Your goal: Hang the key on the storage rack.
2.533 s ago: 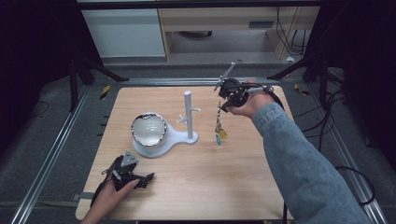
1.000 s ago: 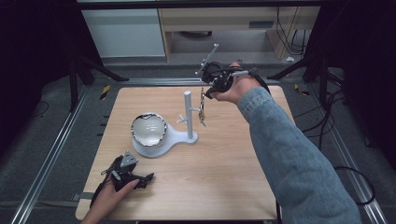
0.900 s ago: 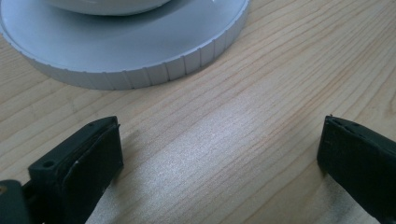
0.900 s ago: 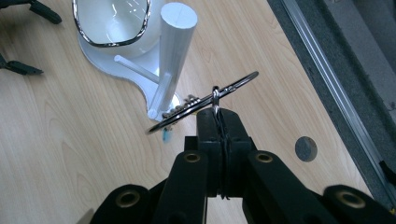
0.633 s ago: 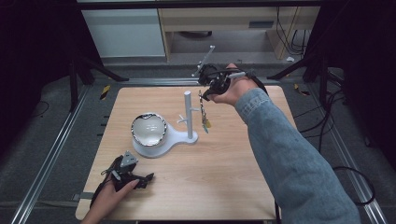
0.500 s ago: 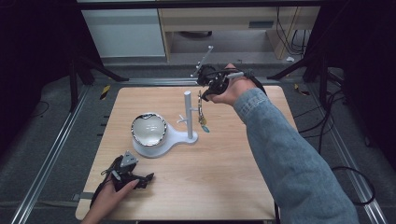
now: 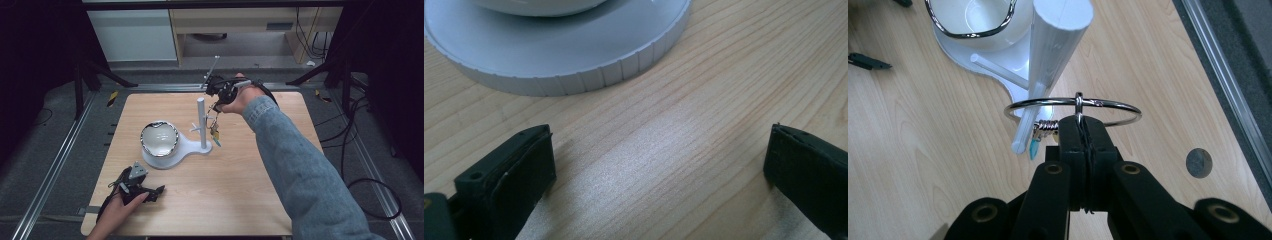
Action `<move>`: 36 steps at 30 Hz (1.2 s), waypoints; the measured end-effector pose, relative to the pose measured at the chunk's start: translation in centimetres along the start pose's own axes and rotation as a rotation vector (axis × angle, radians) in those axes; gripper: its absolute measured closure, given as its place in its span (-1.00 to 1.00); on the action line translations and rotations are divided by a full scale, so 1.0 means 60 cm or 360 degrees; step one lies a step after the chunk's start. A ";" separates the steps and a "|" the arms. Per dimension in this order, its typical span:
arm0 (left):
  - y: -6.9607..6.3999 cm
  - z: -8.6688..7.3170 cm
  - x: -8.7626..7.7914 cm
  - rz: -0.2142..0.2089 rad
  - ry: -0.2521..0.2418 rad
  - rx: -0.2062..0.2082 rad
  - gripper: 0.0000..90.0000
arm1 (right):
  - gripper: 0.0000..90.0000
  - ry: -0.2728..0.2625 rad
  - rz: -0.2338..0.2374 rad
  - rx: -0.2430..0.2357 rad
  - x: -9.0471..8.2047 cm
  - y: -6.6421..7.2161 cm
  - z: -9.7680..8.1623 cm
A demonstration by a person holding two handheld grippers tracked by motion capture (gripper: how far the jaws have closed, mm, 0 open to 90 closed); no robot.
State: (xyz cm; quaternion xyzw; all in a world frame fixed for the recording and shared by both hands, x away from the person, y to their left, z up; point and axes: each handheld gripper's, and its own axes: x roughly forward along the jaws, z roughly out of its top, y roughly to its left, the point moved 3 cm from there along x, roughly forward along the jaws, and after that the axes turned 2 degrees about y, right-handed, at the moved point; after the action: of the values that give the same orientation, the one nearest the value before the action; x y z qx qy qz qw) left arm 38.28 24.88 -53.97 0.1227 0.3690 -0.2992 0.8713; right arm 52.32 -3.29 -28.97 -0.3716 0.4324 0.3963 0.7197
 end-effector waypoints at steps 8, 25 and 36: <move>0.000 0.000 0.001 -0.0002 -0.0008 -0.0006 -1.00 | 0.98 0.0026 0.0027 0.0000 0.023 -0.002 0.004; 0.000 0.000 0.000 -0.0002 -0.0003 0.0000 -1.00 | 0.97 0.0025 0.0076 0.0027 0.042 -0.005 0.007; 0.000 0.000 0.000 -0.0003 -0.0007 -0.0005 -1.00 | 0.97 0.0039 0.0093 0.0036 0.044 -0.010 0.006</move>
State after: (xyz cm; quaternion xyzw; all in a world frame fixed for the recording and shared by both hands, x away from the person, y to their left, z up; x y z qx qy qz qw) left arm 38.29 24.85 -53.98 0.1203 0.3676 -0.2997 0.8721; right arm 53.78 -2.55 -31.15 -0.3555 0.4563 0.4075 0.7066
